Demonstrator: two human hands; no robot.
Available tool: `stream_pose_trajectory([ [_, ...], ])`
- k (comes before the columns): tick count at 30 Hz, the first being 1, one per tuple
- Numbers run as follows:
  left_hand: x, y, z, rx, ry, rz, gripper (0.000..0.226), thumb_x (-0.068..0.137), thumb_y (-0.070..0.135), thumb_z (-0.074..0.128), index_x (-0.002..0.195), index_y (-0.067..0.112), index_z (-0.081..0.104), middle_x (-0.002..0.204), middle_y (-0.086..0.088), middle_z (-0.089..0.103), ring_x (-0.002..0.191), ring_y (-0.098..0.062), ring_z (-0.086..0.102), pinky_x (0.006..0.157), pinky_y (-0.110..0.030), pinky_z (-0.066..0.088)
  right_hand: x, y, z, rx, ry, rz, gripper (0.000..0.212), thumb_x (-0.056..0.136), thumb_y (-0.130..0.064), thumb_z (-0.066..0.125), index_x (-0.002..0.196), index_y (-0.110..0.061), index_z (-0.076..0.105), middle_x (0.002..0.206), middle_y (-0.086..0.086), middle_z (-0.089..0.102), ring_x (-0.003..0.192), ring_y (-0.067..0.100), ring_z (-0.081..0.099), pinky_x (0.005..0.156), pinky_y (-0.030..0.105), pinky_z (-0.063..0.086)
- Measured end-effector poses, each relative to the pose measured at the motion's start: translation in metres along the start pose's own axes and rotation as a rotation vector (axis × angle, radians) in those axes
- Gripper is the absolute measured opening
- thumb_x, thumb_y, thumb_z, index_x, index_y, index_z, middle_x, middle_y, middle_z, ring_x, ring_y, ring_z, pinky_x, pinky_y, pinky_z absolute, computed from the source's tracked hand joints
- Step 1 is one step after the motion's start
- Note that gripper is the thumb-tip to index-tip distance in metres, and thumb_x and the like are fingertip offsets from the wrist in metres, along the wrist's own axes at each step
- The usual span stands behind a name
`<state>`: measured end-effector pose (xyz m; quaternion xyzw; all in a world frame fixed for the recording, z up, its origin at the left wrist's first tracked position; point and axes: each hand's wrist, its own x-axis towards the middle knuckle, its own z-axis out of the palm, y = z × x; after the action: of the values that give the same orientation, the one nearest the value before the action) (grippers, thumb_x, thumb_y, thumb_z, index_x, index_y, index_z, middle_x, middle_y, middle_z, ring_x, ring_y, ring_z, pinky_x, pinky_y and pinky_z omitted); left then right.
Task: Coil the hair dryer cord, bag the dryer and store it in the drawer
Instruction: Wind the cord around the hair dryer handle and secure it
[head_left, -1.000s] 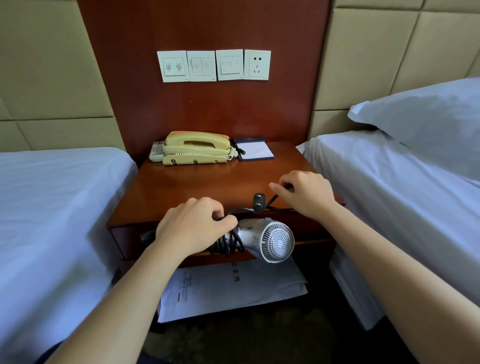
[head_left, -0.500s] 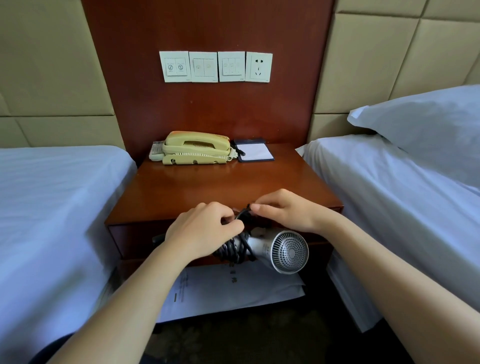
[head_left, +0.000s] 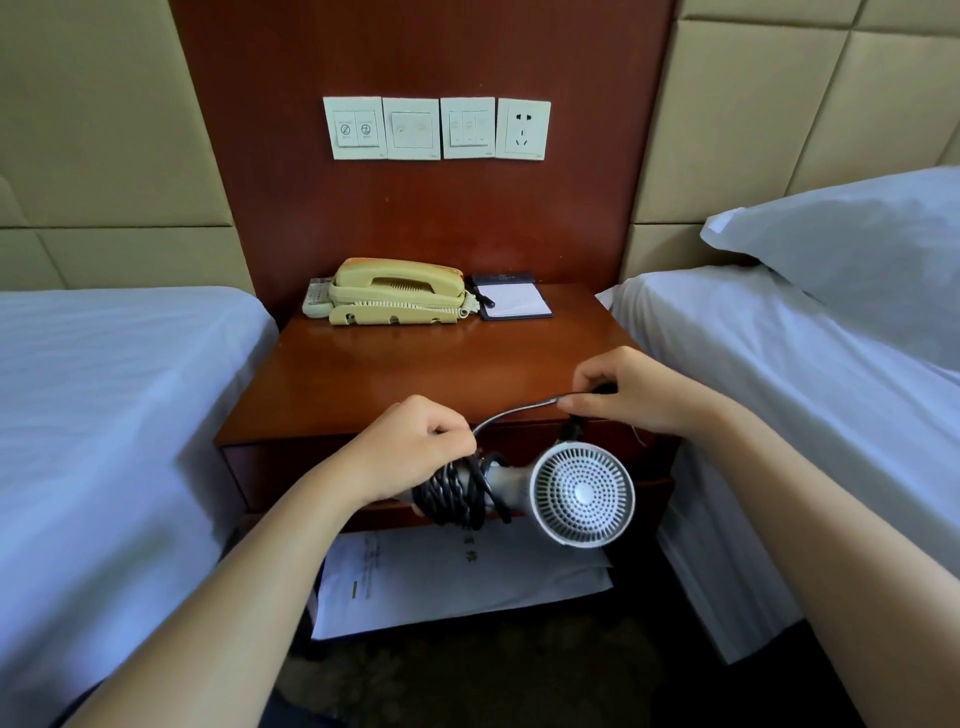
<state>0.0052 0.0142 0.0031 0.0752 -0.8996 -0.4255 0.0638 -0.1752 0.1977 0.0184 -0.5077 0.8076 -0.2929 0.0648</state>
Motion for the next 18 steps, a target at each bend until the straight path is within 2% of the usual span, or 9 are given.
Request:
stream_pose_trajectory([
  [2, 0.0, 0.001, -0.004, -0.068, 0.008, 0.03, 0.046, 0.071, 0.038, 0.053, 0.056, -0.004, 0.043, 0.053, -0.005, 0.031, 0.048, -0.014, 0.031, 0.05, -0.023, 0.026, -0.002, 0.008, 0.002, -0.041, -0.017, 0.025, 0.027, 0.083, -0.028, 0.068, 0.059, -0.021, 0.057, 0.056, -0.008, 0.054, 0.054, 0.005, 0.047, 0.057, 0.034, 0.043],
  [4, 0.001, 0.0, -0.006, -0.144, 0.049, 0.034, 0.05, 0.067, 0.04, 0.05, 0.061, -0.01, 0.048, 0.062, -0.009, 0.038, 0.058, -0.017, 0.037, 0.056, -0.026, 0.03, -0.005, 0.009, 0.005, -0.046, -0.045, 0.029, 0.021, 0.083, -0.022, 0.067, 0.062, -0.022, 0.063, 0.064, -0.003, 0.063, 0.062, 0.006, 0.055, 0.064, 0.033, 0.046],
  [7, 0.003, -0.003, -0.007, -0.315, 0.135, -0.044, 0.035, 0.076, 0.027, 0.045, 0.065, -0.005, 0.054, 0.063, -0.014, 0.048, 0.055, -0.022, 0.051, 0.05, -0.024, 0.042, -0.008, 0.004, 0.013, -0.047, -0.046, 0.017, 0.037, 0.082, -0.008, 0.063, 0.055, -0.034, 0.062, 0.063, -0.011, 0.065, 0.061, 0.0, 0.056, 0.06, 0.019, 0.04],
  [10, 0.006, -0.006, -0.009, -0.507, 0.192, -0.125, 0.037, 0.094, 0.017, 0.037, 0.076, -0.006, 0.06, 0.055, -0.019, 0.057, 0.04, -0.028, 0.056, 0.038, -0.027, 0.046, -0.007, 0.004, 0.024, -0.101, -0.079, 0.014, 0.006, 0.084, -0.011, 0.064, 0.082, -0.012, 0.07, 0.084, -0.005, 0.067, 0.079, 0.011, 0.059, 0.066, 0.021, 0.037],
  [12, 0.007, -0.006, -0.01, -0.557, 0.25, -0.172, 0.04, 0.096, 0.018, 0.032, 0.075, -0.004, 0.058, 0.047, -0.017, 0.058, 0.035, -0.027, 0.053, 0.039, -0.027, 0.045, -0.005, 0.003, 0.03, -0.115, -0.127, 0.001, 0.01, 0.085, -0.014, 0.063, 0.092, -0.014, 0.07, 0.088, -0.012, 0.064, 0.086, 0.003, 0.056, 0.075, 0.016, 0.036],
  [14, 0.008, -0.006, -0.01, -0.629, 0.31, -0.197, 0.042, 0.095, 0.022, 0.034, 0.071, -0.002, 0.057, 0.045, -0.016, 0.057, 0.035, -0.027, 0.051, 0.042, -0.028, 0.043, -0.004, 0.001, 0.036, -0.137, -0.19, -0.01, 0.013, 0.085, -0.012, 0.06, 0.092, -0.018, 0.068, 0.083, -0.015, 0.061, 0.082, 0.001, 0.054, 0.077, 0.018, 0.037],
  [18, 0.01, -0.008, -0.009, -0.745, 0.302, -0.223, 0.041, 0.093, 0.029, 0.036, 0.074, -0.001, 0.058, 0.051, -0.017, 0.056, 0.038, -0.026, 0.048, 0.05, -0.031, 0.039, -0.005, -0.012, 0.048, -0.115, -0.318, 0.015, 0.021, 0.079, -0.003, 0.055, 0.094, -0.016, 0.063, 0.09, 0.001, 0.067, 0.076, 0.011, 0.06, 0.077, 0.026, 0.05],
])
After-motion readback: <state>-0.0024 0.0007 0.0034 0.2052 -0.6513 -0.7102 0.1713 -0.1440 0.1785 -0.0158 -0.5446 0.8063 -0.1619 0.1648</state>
